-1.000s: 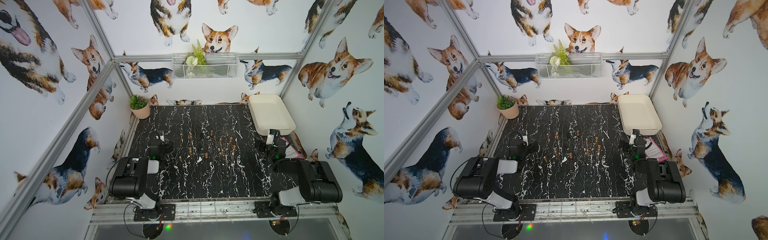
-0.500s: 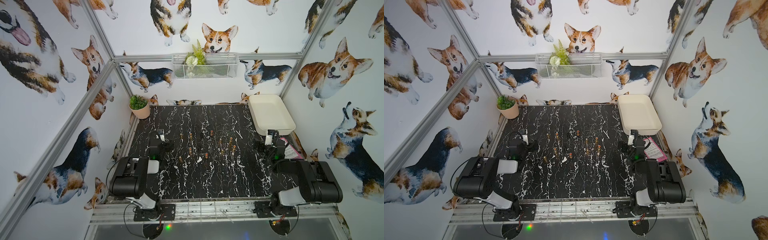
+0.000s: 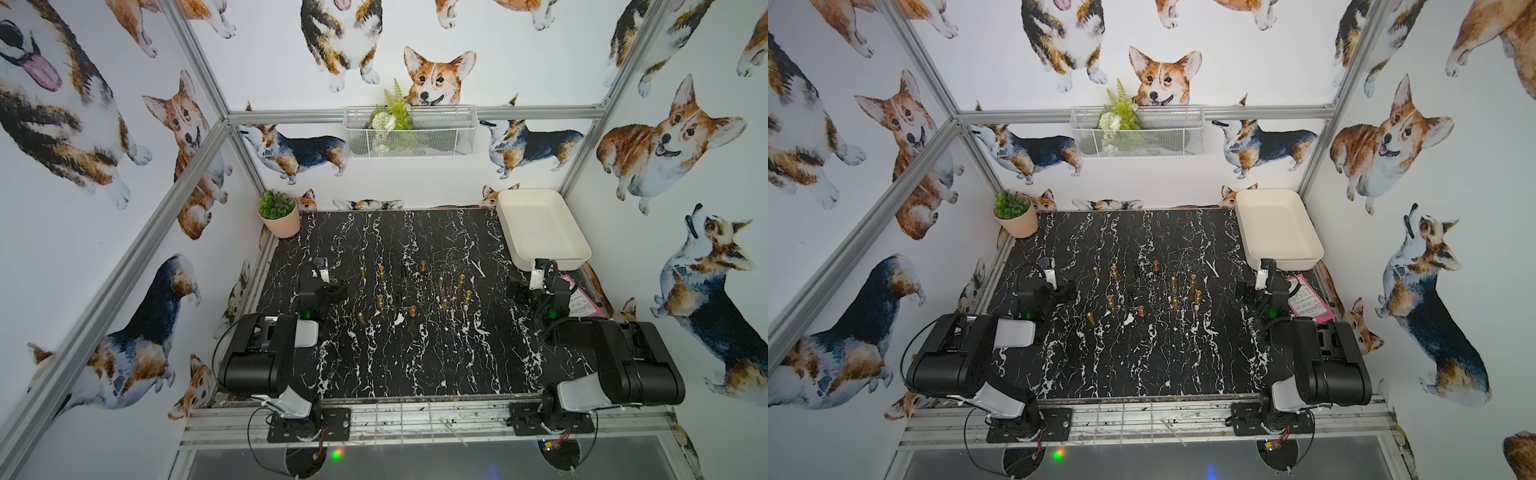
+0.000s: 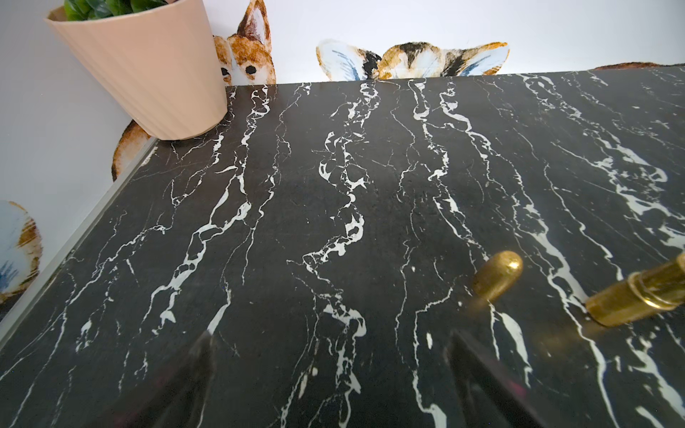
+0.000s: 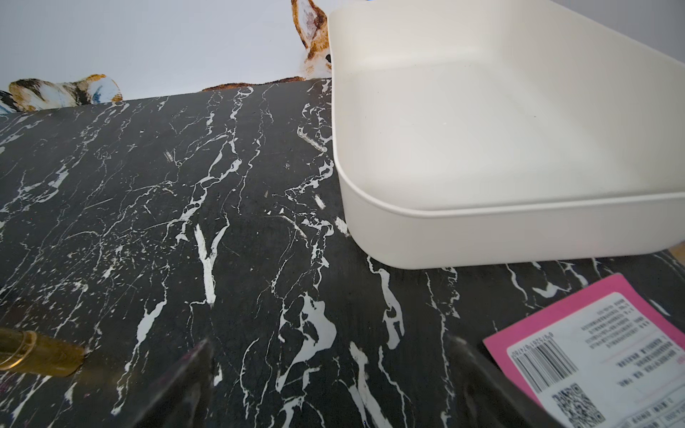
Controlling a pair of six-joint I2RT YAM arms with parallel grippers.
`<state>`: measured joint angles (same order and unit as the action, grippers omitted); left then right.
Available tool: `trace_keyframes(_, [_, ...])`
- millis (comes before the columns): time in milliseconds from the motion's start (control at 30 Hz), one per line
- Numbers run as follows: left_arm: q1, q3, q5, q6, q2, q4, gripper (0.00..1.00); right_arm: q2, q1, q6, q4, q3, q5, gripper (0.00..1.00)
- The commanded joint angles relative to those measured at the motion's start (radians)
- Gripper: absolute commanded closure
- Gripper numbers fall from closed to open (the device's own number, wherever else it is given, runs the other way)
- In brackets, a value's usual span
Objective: Open the lipstick cap
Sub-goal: Reset both arms
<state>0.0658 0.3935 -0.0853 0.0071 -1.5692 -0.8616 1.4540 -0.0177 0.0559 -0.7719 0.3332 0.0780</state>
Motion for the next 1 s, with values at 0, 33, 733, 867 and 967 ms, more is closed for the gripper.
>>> trace_keyframes(0, [-0.001, 0.0, 0.001, 0.011, 0.002, -0.043, 0.0, -0.004, 0.001, -0.01, -0.041, 0.001, 0.005, 0.0])
trace_keyframes(33, [0.0, 0.0, 0.001, 0.011, 0.003, -0.04, 0.0, -0.004, 0.001, -0.009, -0.041, 0.001, 0.005, 0.0])
trace_keyframes(733, [-0.001, -0.001, 0.001, 0.011, 0.001, -0.042, 0.0, -0.003, -0.004, -0.014, -0.047, -0.001, 0.036, 0.0])
trace_keyframes(867, [-0.001, -0.001, 0.001, 0.011, 0.001, -0.041, 0.0, -0.004, -0.004, -0.014, -0.047, -0.003, 0.036, 0.0])
trace_keyframes(967, [-0.001, 0.001, 0.001, 0.011, 0.002, -0.042, 0.0, -0.004, -0.005, -0.015, -0.049, -0.003, 0.036, 0.0])
